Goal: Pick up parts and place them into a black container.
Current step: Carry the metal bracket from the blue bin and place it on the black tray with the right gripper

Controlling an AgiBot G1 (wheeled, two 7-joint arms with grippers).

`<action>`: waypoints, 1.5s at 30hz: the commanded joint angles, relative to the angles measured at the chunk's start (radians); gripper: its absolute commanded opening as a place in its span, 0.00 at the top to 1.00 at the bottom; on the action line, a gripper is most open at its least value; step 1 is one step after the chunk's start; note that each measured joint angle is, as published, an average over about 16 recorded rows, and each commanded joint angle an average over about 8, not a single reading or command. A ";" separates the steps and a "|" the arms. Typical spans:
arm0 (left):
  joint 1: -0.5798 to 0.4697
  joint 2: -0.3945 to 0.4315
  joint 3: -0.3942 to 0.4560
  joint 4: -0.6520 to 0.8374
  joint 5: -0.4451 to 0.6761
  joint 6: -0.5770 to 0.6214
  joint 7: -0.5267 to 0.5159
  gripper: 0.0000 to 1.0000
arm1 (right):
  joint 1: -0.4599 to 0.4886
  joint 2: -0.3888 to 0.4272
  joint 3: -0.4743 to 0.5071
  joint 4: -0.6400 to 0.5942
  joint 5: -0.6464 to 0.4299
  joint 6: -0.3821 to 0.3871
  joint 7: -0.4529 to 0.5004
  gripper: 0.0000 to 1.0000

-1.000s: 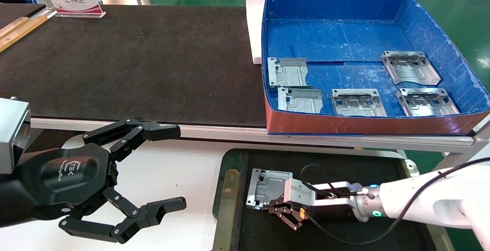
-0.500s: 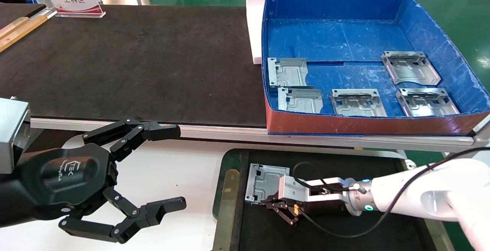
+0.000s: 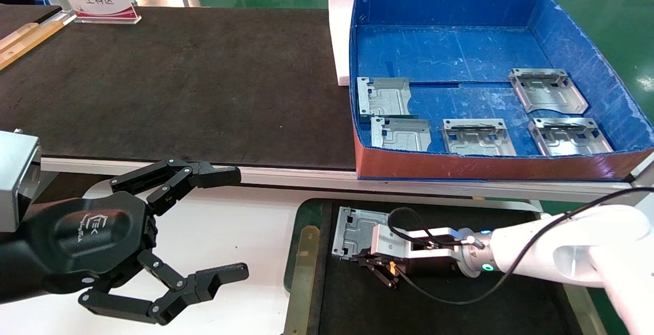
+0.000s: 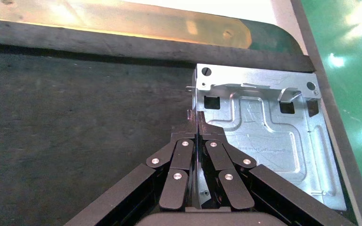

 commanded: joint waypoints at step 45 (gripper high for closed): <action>0.000 0.000 0.000 0.000 0.000 0.000 0.000 0.00 | 0.027 -0.011 -0.008 -0.037 -0.011 -0.072 0.014 0.00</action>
